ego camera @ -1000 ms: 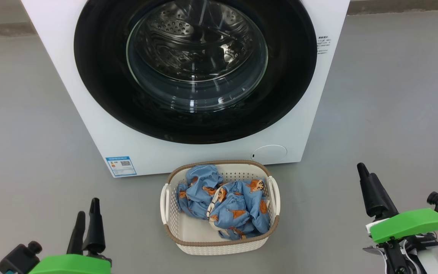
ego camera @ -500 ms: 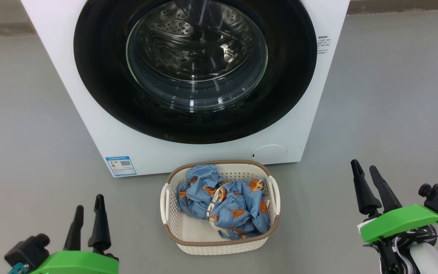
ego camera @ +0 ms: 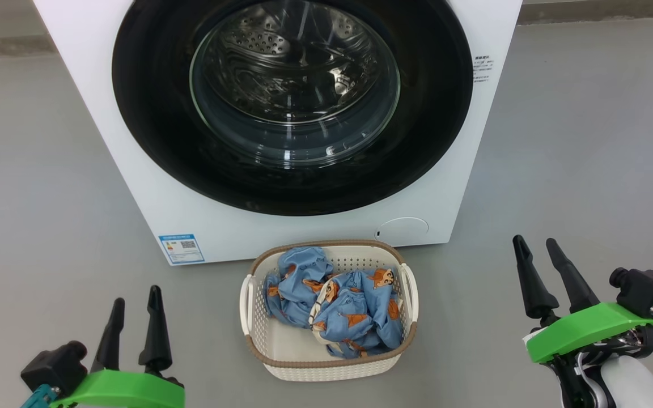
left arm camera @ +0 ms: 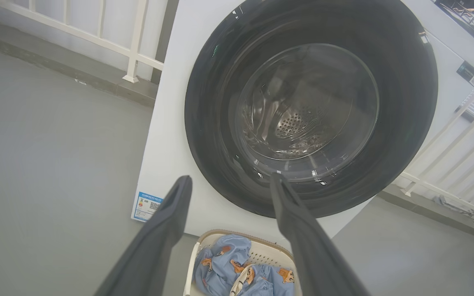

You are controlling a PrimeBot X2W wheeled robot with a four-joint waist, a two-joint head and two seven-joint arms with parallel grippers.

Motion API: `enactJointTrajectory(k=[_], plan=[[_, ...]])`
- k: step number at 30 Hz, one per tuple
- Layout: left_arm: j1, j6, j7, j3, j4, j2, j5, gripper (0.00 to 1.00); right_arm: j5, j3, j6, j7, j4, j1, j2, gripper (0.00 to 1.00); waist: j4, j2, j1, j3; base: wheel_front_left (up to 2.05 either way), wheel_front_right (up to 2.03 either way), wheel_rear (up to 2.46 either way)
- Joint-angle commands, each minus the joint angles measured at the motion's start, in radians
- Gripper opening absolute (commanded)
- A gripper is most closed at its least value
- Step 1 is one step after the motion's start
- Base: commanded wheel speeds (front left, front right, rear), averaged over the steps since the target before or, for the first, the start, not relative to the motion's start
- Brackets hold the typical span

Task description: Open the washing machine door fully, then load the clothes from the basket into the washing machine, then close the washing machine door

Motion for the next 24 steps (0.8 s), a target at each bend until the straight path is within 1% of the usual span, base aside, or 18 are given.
enactJointTrajectory(k=[1, 24], plan=[[-0.053, 0.0, -0.019, 0.02, -0.015, 0.009, 0.039, 1.0, -0.037, 0.024, 0.005, -0.019, -0.018, -0.05, -0.019, 1.0, 0.0, 0.0, 0.0, -0.001, 0.0, 0.0, 0.0], [-0.077, -0.008, -0.084, 0.014, 0.0, 0.008, 0.283, 1.0, -0.236, 0.073, 0.006, -0.08, 0.003, -0.089, -0.046, 1.0, 0.001, 0.0, 0.0, -0.001, 0.0, 0.0, 0.0]])
